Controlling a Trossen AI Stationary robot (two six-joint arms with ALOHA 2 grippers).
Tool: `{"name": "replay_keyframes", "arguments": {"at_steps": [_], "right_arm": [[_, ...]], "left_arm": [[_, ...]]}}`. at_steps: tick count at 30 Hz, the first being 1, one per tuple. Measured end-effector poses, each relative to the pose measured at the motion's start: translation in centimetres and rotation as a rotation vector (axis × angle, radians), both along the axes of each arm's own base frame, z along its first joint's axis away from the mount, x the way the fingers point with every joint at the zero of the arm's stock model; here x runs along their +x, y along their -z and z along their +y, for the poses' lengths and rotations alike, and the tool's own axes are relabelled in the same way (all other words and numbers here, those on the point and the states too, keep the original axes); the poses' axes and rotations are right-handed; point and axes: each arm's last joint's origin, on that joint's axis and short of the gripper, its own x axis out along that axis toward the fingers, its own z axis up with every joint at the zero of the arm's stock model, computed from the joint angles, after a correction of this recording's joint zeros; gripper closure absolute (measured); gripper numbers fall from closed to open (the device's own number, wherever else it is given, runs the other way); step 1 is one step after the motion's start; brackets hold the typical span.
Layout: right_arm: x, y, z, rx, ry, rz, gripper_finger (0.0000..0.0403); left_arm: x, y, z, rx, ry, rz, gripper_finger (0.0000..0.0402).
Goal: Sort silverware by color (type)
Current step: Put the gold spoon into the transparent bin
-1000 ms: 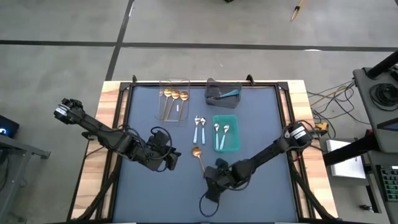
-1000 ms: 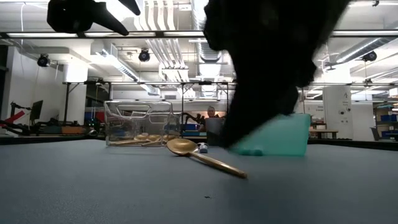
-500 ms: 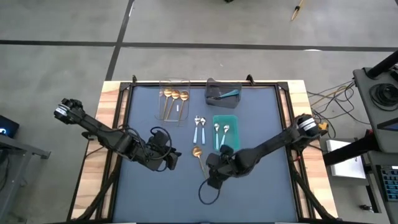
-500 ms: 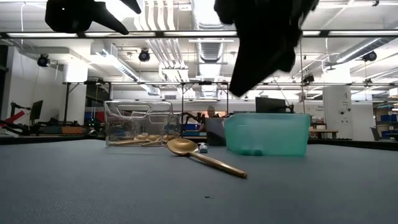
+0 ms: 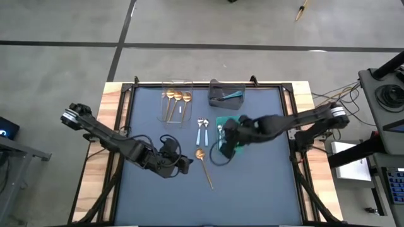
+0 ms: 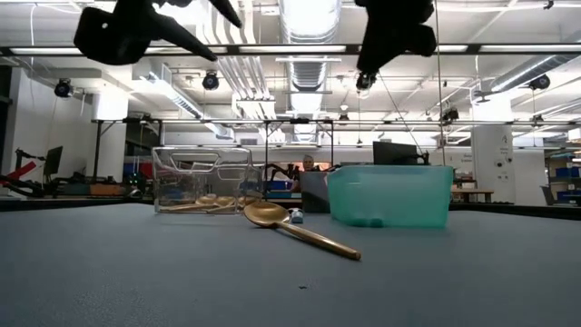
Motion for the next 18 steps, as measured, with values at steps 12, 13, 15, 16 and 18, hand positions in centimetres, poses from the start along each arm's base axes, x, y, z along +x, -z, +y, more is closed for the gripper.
{"name": "replay_keyframes", "arguments": {"at_steps": [12,13,15,16,18], "right_arm": [[-5.0,-4.0,-5.7,-0.09,-0.218,0.05,0.034],[-5.3,-4.3,-5.9,-0.094,-0.243,0.043,0.034],[-5.7,-4.6,-6.1,-0.113,-0.291,0.039,0.0339],[-6.0,-4.8,-6.1,-0.125,-0.307,0.037,0.0339],[-6.4,-5.2,-6.3,-0.148,-0.332,0.029,0.0339]], "left_arm": [[8.0,0.9,-1.4,-0.032,-0.147,0.125,0.0237],[8.5,1.0,-1.4,-0.035,-0.164,0.187,0.0237],[9.0,1.3,-1.6,-0.047,-0.198,0.335,0.0237],[9.1,1.5,-1.8,-0.049,-0.205,0.411,0.0239],[9.7,1.8,-2.3,-0.064,-0.201,0.513,0.0244]]}}
